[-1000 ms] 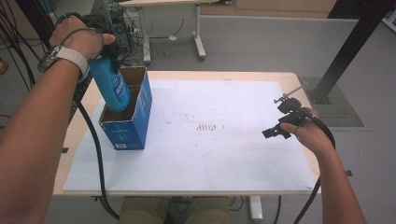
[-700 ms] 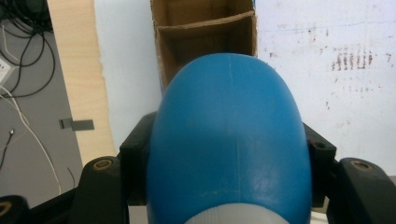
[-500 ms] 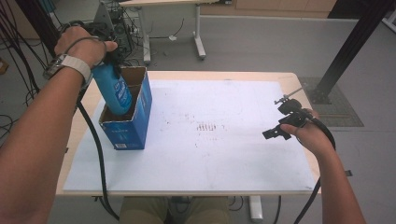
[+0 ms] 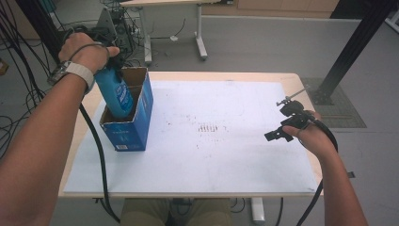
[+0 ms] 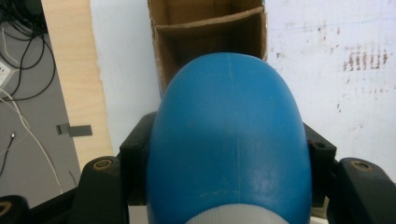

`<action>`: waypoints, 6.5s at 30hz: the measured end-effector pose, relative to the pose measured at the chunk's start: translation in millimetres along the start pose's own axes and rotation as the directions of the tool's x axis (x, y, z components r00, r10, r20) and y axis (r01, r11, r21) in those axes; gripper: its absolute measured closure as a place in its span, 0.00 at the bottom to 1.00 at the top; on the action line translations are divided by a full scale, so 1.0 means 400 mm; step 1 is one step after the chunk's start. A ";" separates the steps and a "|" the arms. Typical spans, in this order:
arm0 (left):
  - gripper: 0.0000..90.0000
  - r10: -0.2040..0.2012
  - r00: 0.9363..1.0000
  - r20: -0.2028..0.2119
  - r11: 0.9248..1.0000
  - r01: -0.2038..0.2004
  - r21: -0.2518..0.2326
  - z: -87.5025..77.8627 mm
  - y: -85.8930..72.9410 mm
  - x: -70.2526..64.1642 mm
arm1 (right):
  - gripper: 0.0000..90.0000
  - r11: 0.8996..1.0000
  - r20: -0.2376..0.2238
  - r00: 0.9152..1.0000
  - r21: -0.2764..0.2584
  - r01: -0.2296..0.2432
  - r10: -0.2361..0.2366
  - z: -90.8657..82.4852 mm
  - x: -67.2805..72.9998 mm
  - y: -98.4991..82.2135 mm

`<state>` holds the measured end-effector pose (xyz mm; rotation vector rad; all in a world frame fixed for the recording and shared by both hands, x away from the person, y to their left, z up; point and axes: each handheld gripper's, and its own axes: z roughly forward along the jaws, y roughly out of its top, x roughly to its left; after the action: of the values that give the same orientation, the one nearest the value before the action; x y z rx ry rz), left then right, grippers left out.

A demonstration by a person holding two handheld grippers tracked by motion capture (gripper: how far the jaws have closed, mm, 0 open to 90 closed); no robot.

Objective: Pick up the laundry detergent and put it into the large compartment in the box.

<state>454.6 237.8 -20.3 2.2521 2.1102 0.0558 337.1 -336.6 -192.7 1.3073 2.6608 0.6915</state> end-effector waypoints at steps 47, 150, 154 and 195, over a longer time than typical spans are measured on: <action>0.42 0.023 1.000 0.002 1.000 -0.023 0.013 0.136 0.010 0.003 | 0.09 1.000 -0.004 1.000 0.010 -0.011 0.011 0.011 -0.007 -0.010; 0.42 0.055 0.998 -0.016 0.998 -0.054 0.041 0.325 0.018 -0.011 | 0.09 0.999 -0.010 0.999 0.031 -0.030 0.031 0.028 -0.014 -0.018; 0.42 0.055 0.998 -0.016 0.998 -0.055 0.042 0.326 0.019 -0.011 | 0.09 0.999 -0.011 0.999 0.032 -0.033 0.034 0.028 -0.015 -0.020; 0.42 0.057 0.998 -0.022 0.997 -0.056 0.044 0.327 0.017 -0.016 | 0.09 0.999 -0.007 1.000 0.030 -0.030 0.030 0.023 -0.012 -0.023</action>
<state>469.3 229.1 -150.5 2.3473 2.0791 0.0391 336.0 -341.8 -205.6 1.3573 2.6731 0.6635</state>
